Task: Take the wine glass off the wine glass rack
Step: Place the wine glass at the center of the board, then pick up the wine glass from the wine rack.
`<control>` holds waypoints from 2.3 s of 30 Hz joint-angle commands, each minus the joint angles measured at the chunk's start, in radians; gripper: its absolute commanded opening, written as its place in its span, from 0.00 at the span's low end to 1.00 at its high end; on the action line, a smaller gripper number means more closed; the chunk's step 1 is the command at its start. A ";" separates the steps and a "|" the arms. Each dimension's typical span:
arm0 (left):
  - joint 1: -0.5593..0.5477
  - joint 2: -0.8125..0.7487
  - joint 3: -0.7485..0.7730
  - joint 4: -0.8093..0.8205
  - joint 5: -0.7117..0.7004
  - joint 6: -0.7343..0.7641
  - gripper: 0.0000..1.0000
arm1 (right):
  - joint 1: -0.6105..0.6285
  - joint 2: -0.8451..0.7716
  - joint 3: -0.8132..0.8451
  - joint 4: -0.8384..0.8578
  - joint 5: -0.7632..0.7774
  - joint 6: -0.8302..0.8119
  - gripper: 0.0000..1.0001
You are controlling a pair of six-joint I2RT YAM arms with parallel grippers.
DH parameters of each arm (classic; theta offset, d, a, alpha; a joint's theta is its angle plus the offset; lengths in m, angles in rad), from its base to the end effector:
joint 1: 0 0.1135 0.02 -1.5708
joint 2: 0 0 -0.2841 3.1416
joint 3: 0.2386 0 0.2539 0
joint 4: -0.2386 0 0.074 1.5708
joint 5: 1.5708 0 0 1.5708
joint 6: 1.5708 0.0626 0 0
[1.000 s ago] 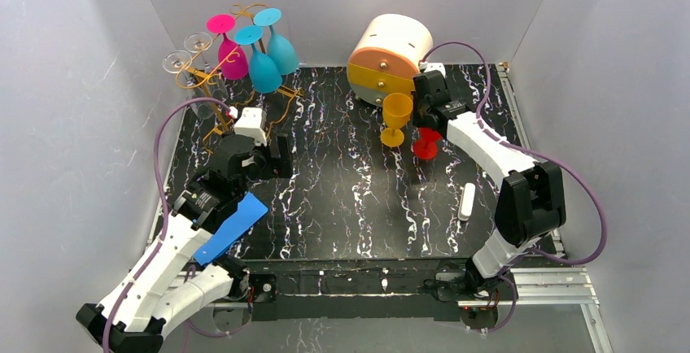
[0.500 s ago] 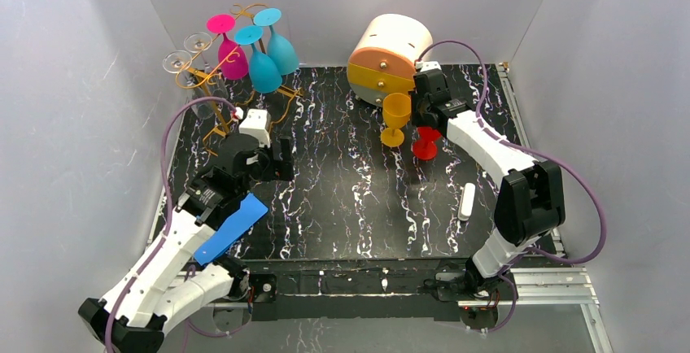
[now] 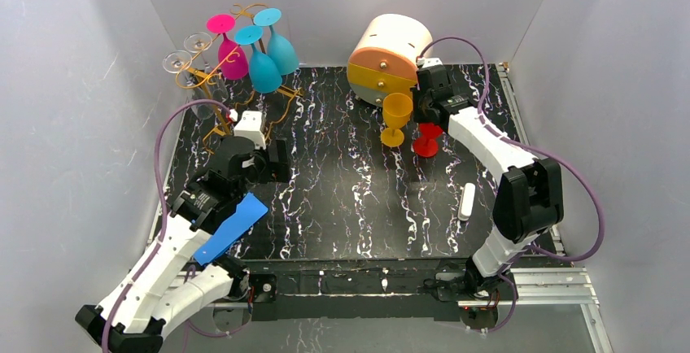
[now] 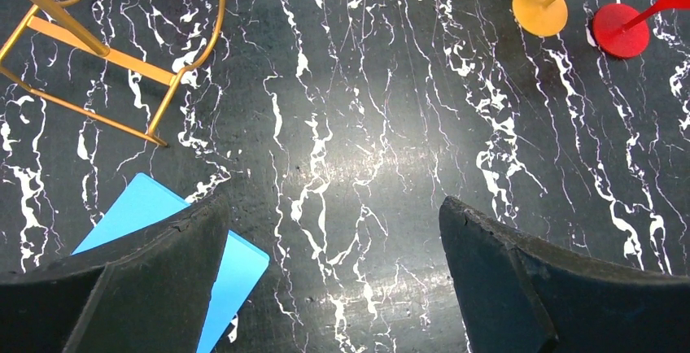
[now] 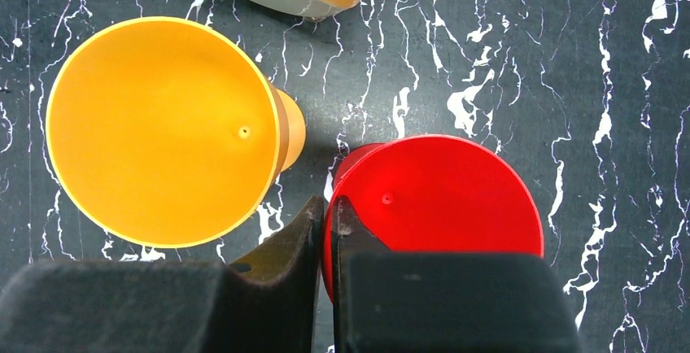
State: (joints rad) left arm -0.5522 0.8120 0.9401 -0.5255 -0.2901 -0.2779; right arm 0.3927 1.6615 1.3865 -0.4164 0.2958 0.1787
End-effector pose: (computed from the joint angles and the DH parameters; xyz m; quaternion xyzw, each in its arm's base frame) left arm 0.1670 -0.0818 0.3588 0.0334 0.8272 -0.1107 0.5498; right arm 0.3789 0.1372 0.3018 -0.0332 0.8966 -0.0093 0.4415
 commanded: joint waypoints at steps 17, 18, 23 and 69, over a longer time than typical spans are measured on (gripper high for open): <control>0.001 0.144 0.189 -0.057 0.099 -0.047 0.98 | -0.007 0.055 0.144 -0.053 0.039 -0.010 0.18; 0.001 0.140 0.187 -0.056 0.098 -0.047 0.98 | -0.008 0.058 0.144 -0.055 0.037 -0.010 0.18; 0.001 0.127 0.195 -0.062 0.106 -0.037 0.98 | -0.007 0.063 0.173 -0.076 0.005 -0.006 0.22; 0.449 0.825 1.195 -0.053 0.304 -0.117 0.94 | 0.015 -0.603 -0.393 0.281 -1.080 0.505 0.57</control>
State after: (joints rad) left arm -0.1329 1.6039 2.0796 -0.5720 0.0639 -0.4088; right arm 0.3988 1.0882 1.0161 -0.1982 -0.7364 0.6346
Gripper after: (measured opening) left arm 0.933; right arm 0.569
